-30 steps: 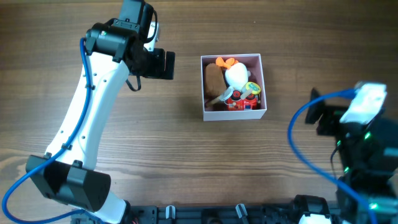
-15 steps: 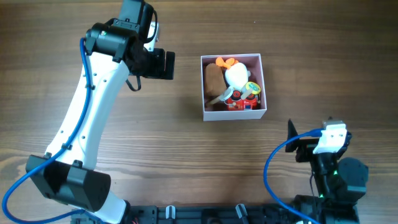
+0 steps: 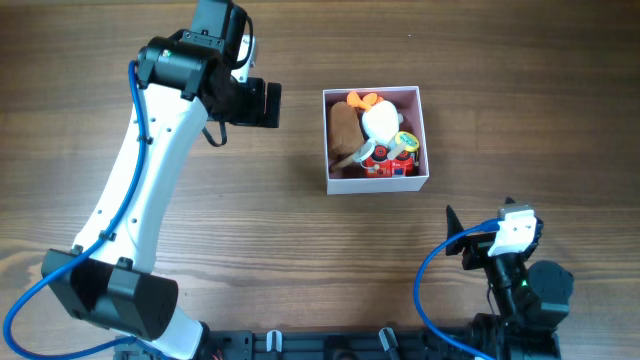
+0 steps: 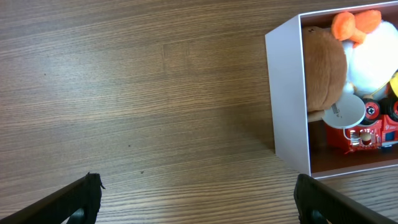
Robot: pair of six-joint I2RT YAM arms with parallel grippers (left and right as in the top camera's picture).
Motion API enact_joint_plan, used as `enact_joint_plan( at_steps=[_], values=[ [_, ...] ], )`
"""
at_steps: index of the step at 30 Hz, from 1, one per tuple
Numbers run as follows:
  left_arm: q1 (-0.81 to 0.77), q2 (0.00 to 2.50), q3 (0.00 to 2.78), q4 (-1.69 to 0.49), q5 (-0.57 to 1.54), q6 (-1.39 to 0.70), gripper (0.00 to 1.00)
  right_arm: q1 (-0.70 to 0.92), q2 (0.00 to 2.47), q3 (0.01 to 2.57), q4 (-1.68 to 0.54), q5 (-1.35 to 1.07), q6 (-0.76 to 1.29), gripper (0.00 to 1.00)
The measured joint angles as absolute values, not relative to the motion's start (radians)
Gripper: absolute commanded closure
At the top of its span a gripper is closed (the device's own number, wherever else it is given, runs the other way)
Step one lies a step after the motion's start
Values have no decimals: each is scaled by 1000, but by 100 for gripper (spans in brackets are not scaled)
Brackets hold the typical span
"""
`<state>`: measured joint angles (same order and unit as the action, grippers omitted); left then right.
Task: Pack container
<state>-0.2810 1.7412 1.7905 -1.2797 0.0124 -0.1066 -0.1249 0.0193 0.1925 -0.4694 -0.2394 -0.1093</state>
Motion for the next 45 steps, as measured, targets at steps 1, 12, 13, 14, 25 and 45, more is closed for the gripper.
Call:
enact_joint_plan(
  at_steps=[1,12,13,14,25,45],
  values=[
    [-281,1741,1790,-1280,12,-107,0,-125,19,186,-469,-241,-109,0],
    [-281,1741,1790,-1280,12,-107,0,-125,19,153,-473,-254,-109,0],
    [-281,1741,1790,-1280,12,-107,0,-125,19,153,-473,-255,-109,0],
    [-281,1741,1790,-1280,12,-107,0,-125,19,153,-473,-255,-109,0],
    [-281,1741,1790,-1280,12,-107,0,-125,19,153,-473,-255,-109,0],
    [-264,1331,1556,-978,28,39,0,-125,19,153,-473,-255,-109,0]
  ],
)
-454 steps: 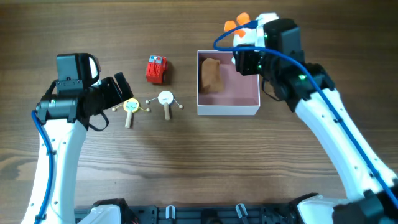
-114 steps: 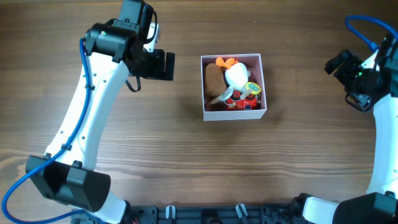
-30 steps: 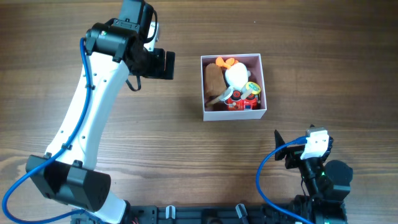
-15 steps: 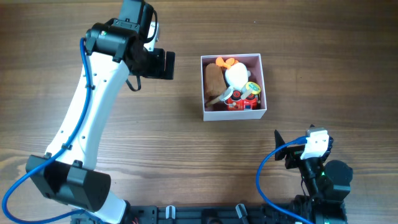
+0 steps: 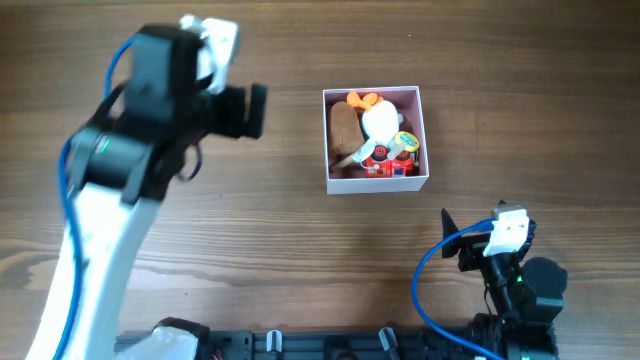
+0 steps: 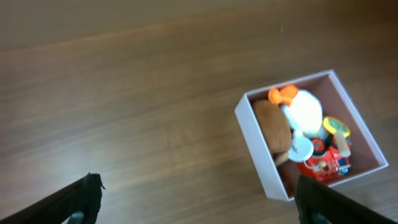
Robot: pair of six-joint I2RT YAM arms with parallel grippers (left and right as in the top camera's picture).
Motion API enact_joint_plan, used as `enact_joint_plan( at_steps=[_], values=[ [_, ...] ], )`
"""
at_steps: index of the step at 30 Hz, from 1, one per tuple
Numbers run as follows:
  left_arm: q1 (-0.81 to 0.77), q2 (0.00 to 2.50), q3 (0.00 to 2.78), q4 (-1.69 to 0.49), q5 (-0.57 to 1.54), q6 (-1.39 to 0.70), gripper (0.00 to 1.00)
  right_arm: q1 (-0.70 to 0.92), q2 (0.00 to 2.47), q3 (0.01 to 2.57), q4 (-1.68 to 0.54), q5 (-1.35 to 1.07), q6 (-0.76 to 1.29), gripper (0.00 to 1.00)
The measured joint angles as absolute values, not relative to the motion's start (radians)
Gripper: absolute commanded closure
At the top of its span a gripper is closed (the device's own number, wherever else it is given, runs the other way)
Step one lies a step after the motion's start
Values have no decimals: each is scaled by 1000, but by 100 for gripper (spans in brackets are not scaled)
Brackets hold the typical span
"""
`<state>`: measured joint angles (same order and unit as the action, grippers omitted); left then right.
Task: Pack container
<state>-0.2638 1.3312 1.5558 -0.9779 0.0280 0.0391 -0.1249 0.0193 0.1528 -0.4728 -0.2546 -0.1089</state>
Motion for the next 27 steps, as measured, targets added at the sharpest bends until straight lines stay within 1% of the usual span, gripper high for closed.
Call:
enact_joint_plan(
  at_steps=[5,8,13,20,27],
  values=[
    [-74,1050,1216,-830,126,52,0,-125,19,152,-473,-255,-109,0],
    [-23,897,1044,-782,150,60,0,-125,19,152,-473,-255,-109,0],
    [-14,641,807,-772,171,83,0,-125,19,152,-473,-255,-109,0],
    [-14,354,562,-771,190,93,0,-125,18,152,-473,-255,-109,0],
    [-14,130,358,-765,229,94,0,-125,18,152,-473,-255,-109,0]
  ],
)
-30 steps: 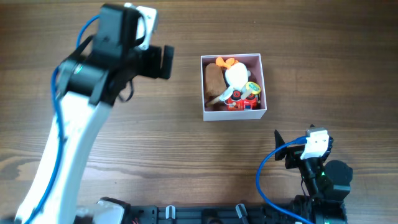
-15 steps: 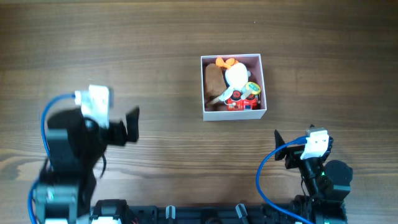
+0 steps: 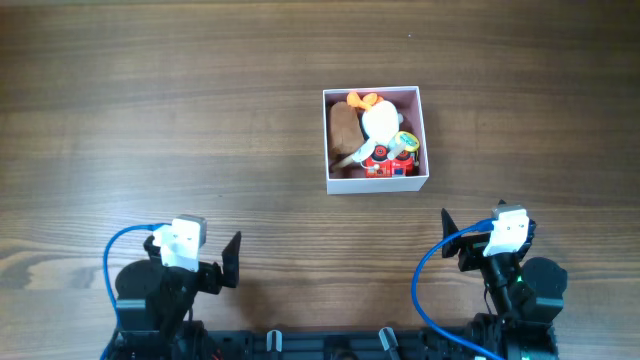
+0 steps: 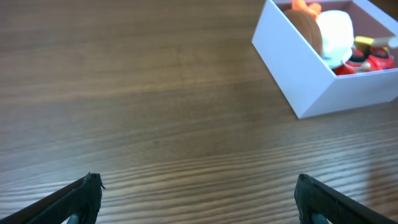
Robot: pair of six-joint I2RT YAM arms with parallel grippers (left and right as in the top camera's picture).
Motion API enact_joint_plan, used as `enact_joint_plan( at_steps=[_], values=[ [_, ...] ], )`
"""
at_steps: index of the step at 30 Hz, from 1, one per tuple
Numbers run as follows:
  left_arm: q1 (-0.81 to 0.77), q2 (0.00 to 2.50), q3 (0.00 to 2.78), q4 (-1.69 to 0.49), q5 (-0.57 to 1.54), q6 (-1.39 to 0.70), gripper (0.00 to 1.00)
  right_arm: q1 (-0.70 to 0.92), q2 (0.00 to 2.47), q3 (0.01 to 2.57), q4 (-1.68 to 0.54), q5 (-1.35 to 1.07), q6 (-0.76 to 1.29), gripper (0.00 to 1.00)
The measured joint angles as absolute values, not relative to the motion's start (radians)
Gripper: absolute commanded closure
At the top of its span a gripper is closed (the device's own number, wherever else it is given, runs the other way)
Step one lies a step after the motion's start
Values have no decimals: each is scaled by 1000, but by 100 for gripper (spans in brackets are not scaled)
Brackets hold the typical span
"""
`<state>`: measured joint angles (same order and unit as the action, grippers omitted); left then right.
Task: Pack container
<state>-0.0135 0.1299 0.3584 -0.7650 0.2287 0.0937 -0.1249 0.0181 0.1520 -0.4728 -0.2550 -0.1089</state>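
The white box (image 3: 376, 183) stands right of the table's middle, holding a brown plush (image 3: 343, 125), a white plush with orange parts (image 3: 378, 120), a red item (image 3: 386, 164) and a yellow-rimmed round thing (image 3: 405, 140). My left gripper (image 3: 232, 262) sits folded back at the near left edge. In the left wrist view the left gripper (image 4: 196, 183) is open with only bare wood between its fingertips, and the box (image 4: 311, 81) lies far ahead at upper right. My right gripper (image 3: 453, 238) rests at the near right edge, below the box; how its jaws stand does not show.
Wooden tabletop (image 3: 200, 150) all around the box. A black rail runs along the table's near edge (image 3: 330, 345) between the two arm bases. Blue cables loop beside each base.
My left arm, stretched out and raised left of the box before, now sits folded at the near left edge with its gripper low and still open. Box and right arm are unchanged.
First my left gripper hung open and low just left of the box's wall. Then it stood higher and farther off, looking down on the whole box. Now it rests back at the near edge, with the box's contents the same throughout.
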Motion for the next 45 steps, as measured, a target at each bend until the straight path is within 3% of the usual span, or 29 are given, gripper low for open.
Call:
enact_joint_plan(
  at_steps=[10,45],
  values=[
    [-14,27,187,-658,297,93,0,-125,18,152,-473,-255,-109,0],
    [-14,25,182,-639,306,93,0,-125,18,152,-473,-255,-109,0]
  ],
)
